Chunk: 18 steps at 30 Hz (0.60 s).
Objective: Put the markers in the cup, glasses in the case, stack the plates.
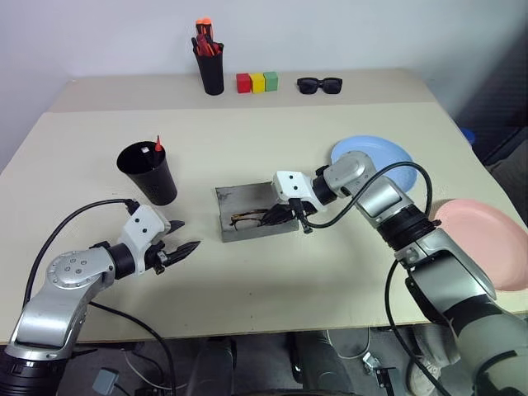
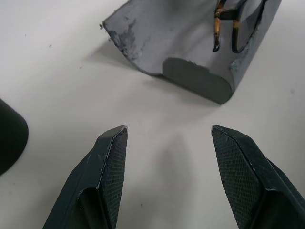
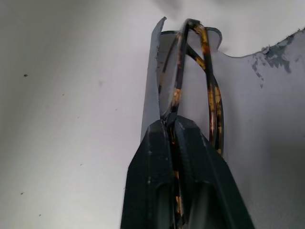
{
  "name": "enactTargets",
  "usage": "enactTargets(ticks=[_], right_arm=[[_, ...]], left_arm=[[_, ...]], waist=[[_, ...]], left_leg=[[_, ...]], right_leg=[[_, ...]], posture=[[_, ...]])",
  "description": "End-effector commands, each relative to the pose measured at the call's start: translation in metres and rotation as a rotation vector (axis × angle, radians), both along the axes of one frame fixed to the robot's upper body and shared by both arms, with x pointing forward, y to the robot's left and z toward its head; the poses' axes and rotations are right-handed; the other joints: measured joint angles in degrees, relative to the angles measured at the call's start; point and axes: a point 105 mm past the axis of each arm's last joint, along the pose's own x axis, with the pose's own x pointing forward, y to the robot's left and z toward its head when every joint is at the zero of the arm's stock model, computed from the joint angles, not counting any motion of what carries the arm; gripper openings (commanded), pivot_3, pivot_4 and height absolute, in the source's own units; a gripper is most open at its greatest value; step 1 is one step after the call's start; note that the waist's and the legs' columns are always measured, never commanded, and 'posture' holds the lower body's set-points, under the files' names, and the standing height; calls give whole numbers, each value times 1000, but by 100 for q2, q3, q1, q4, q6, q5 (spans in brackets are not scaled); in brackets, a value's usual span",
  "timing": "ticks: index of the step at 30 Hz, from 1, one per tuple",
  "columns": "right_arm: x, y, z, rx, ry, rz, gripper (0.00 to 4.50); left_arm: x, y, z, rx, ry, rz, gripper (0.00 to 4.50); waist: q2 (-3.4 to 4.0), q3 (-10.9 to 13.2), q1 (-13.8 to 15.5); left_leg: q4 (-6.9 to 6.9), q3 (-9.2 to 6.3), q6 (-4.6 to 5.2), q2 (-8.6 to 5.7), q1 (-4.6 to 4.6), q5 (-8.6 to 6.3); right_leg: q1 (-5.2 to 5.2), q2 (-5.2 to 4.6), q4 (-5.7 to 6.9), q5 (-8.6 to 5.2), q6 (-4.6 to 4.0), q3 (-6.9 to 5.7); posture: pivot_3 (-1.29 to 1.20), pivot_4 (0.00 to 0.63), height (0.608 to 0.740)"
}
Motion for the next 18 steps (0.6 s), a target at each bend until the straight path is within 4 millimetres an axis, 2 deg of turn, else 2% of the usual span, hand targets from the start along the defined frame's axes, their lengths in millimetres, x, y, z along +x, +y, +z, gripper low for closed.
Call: enactTargets(ticks=[1,4,7,9,12,15,18], right_arm=[[9,5,26,70,-96,-21,1903],[13,4,42,126,-147,-63,3368],[11,-8,54,156,-212,-91,3432],[5,-15,60,169,-243,-102,3432],[-17,-34,66,232,-274,-180,3432],[-33,-50,56,233,-288,-285,3432],[-53,-62,45,238,-278,-375,3432]], left_arm=[[9,-6,18,-29,-72,-21,2847],[19,-14,25,-66,-78,-45,2003],[37,-25,30,-56,-98,-53,522],[50,-32,32,-39,-102,-39,522],[82,-69,39,-30,-120,-38,522],[105,-92,48,-74,-101,-10,522],[125,-104,50,-118,-33,56,522]], waist=[[0,0,9],[1,1,21],[1,1,37],[0,0,79],[-2,-1,167],[-2,-1,188],[-2,-1,144]], left_leg=[[0,0,0,0,0,0],[1,0,-1,-1,-3,0],[1,0,-1,-1,-5,0],[5,-6,-1,-2,-8,0],[8,-9,-1,-6,-8,0],[12,-10,-1,-8,-15,0],[10,-9,0,-8,-14,0]], right_leg=[[0,0,0,0,0,0],[0,-1,-1,6,11,0],[-1,-1,-3,9,17,0],[1,-1,-2,9,20,-4],[8,-3,-6,9,24,-6],[9,-4,-14,9,27,-6],[6,-3,-14,8,28,-5]], posture=[[0,150,740],[0,150,740],[0,150,740],[0,150,740],[0,150,740],[0,150,740],[0,150,740]])
